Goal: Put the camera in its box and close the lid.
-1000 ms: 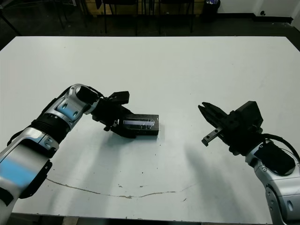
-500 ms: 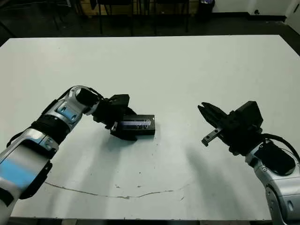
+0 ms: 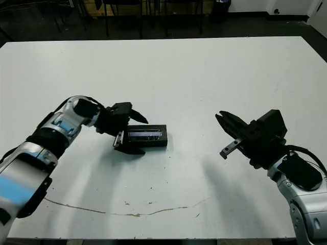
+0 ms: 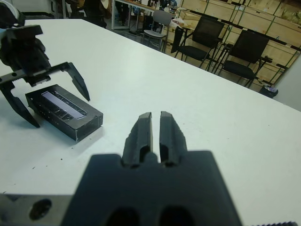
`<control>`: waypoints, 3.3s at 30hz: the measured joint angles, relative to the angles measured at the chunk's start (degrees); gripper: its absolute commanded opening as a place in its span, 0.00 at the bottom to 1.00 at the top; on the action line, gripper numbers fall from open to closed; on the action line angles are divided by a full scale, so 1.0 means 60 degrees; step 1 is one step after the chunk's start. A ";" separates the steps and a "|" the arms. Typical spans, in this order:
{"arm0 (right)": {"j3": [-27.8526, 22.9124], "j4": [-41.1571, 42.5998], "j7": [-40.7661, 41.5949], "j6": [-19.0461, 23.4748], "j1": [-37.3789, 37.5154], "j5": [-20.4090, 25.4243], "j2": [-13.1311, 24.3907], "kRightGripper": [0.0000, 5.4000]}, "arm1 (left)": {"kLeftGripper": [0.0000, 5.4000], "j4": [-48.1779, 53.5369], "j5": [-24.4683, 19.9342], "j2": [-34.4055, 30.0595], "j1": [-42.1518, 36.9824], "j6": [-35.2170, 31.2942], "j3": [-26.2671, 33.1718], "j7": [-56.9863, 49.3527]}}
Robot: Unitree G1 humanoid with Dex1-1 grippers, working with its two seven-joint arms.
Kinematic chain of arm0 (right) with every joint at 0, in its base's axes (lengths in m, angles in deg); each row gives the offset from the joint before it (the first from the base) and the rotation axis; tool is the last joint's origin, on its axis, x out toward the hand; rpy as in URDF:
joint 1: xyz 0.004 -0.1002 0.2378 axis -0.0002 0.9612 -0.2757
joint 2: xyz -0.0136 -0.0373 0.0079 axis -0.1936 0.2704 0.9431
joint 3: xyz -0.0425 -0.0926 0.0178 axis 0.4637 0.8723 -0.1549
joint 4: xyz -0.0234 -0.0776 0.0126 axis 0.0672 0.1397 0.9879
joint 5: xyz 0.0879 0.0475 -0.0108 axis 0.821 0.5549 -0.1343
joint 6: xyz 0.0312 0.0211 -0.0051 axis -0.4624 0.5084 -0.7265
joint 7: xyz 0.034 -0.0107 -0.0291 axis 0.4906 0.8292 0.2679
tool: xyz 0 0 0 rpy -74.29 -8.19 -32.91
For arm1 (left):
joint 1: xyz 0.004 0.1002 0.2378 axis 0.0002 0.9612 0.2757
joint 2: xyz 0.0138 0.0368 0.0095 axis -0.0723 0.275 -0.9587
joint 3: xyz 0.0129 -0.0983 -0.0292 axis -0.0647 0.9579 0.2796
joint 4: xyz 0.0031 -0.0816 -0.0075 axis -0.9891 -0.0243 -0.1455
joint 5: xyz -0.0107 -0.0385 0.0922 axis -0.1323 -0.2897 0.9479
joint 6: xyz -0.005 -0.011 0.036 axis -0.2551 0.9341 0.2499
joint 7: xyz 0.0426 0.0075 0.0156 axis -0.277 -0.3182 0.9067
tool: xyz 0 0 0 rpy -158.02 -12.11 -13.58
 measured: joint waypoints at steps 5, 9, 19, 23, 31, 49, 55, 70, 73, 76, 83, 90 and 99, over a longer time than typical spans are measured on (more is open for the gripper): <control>0.0001 0.0083 -0.0068 0.0078 0.0017 -0.0003 0.0000 0.00 | 1.00 0.0167 -0.0463 -0.0581 0.0575 0.0207 0.0424 0.0288; 0.0007 0.0079 -0.0068 0.0068 0.0024 -0.0012 -0.0002 0.00 | 1.00 0.0776 -0.0575 -0.1344 0.1005 0.0073 0.0593 0.0500; 0.0043 0.0150 -0.0134 0.0231 -0.0019 -0.0010 -0.0010 0.00 | 1.00 0.3279 -0.0722 -0.3648 0.2310 -0.1568 0.0938 0.1245; 0.0104 0.0071 -0.0134 0.0221 -0.0080 -0.0009 -0.0036 0.00 | 0.95 0.5629 -0.0444 -0.4238 0.3172 -0.3453 0.1626 -0.0097; 0.0190 0.0058 -0.0218 0.0219 -0.0142 -0.0028 -0.0111 0.00 | 0.68 1.0166 -0.1295 -0.0408 0.5241 -0.5000 0.4095 -0.6740; 0.0229 0.0205 -0.0433 0.0336 -0.0056 -0.0168 -0.0249 0.00 | 0.05 1.1148 -0.0662 0.2882 0.5905 -0.7915 0.1073 -1.0476; 0.0227 0.0192 -0.0402 0.0307 -0.0053 -0.0157 -0.0263 0.00 | 0.00 1.0739 -0.0174 0.2847 0.5956 -0.8284 0.0750 -1.0728; 0.0222 0.0195 -0.0344 0.0128 0.0014 -0.0086 -0.0272 0.00 | 0.00 1.0282 -0.0176 0.2629 0.5749 -0.8536 0.0973 -1.0301; 0.0225 0.0209 -0.0349 0.0123 0.0088 -0.0083 -0.0286 0.00 | 0.00 1.0694 -0.0399 0.2409 0.6261 -0.8059 0.1239 -1.0064; 0.0225 0.0270 -0.0438 0.0125 0.0195 -0.0086 -0.0357 0.00 | 0.00 1.1138 -0.0704 0.2356 0.7285 -0.6734 0.1913 -1.0162; 0.0240 0.0564 -0.1129 0.0101 0.0399 -0.0202 -0.1051 0.00 | 0.00 1.1855 -0.0866 0.2320 0.7868 -0.3759 0.3663 -1.1026; 0.0605 0.0592 -0.2462 -0.0480 0.0567 -0.0883 -0.2250 0.00 | 0.00 1.2493 -0.1416 0.1654 0.8033 -0.1963 0.5346 -1.0951; 0.0880 0.0417 -0.3003 -0.0784 0.0558 -0.1362 -0.2846 0.00 | 0.00 1.2425 -0.1680 0.2100 0.8860 -0.1756 0.5497 -1.1370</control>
